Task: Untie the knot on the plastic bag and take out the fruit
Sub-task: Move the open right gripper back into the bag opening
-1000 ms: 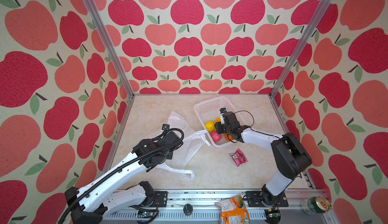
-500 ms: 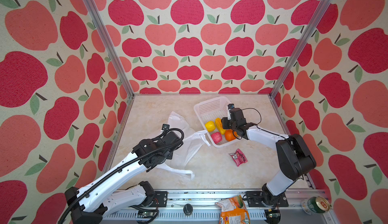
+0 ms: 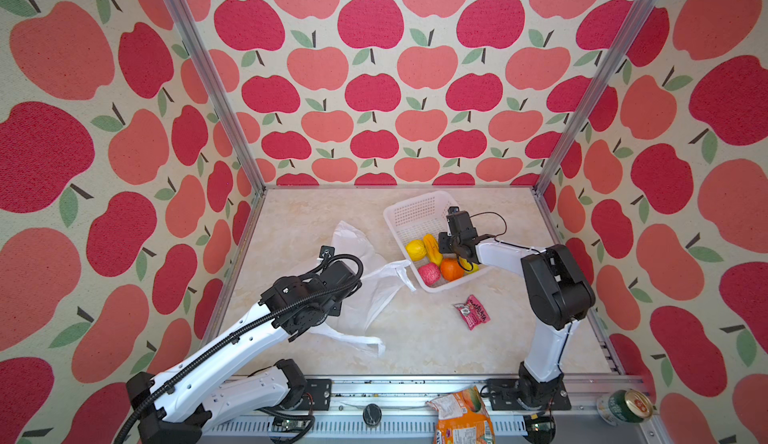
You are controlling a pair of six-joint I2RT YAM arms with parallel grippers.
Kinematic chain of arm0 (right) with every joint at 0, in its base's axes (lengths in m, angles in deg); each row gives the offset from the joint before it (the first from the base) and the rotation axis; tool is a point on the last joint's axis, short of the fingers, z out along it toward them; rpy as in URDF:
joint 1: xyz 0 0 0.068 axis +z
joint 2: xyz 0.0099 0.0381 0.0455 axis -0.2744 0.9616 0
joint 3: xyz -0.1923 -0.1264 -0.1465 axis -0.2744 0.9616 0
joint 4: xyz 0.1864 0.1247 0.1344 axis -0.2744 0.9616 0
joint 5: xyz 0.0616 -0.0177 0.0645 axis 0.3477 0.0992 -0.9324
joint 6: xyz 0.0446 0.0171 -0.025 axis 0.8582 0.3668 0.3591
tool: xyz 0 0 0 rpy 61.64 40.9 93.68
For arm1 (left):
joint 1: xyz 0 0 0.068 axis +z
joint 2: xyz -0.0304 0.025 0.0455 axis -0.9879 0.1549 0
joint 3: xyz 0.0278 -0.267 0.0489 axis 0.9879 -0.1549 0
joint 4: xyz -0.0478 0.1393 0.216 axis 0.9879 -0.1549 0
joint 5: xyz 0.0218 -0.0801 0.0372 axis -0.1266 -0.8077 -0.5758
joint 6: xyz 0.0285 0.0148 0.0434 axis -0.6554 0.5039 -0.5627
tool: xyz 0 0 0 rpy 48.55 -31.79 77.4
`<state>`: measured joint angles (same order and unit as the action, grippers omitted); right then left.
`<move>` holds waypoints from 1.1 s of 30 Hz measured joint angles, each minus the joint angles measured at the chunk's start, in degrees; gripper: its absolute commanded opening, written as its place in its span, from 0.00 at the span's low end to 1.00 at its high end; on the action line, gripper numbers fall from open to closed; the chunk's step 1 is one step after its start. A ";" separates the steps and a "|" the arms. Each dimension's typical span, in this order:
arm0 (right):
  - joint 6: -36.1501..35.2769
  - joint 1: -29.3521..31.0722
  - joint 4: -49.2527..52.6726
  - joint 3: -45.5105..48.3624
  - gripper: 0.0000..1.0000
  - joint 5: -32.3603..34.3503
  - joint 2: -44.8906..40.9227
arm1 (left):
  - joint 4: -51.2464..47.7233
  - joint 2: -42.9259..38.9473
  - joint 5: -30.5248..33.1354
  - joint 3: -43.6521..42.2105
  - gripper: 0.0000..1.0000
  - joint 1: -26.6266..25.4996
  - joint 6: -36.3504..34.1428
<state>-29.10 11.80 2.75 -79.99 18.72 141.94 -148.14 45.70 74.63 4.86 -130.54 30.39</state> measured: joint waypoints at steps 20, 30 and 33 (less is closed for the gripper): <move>-3.56 12.28 -10.84 23.19 0.42 -2.36 -41.42 | 0.00 0.00 0.00 0.00 0.00 0.00 0.00; -13.49 33.59 -21.75 25.18 0.35 -7.13 -40.57 | 0.00 0.00 0.00 0.00 0.00 0.00 0.13; -15.17 36.83 -24.11 25.22 0.35 -8.35 -37.11 | 0.00 0.00 0.00 0.00 0.00 0.00 0.15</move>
<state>-44.26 48.63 -21.36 -54.77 10.37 104.83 -148.14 45.70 74.63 4.86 -130.54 30.55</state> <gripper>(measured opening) 0.348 0.056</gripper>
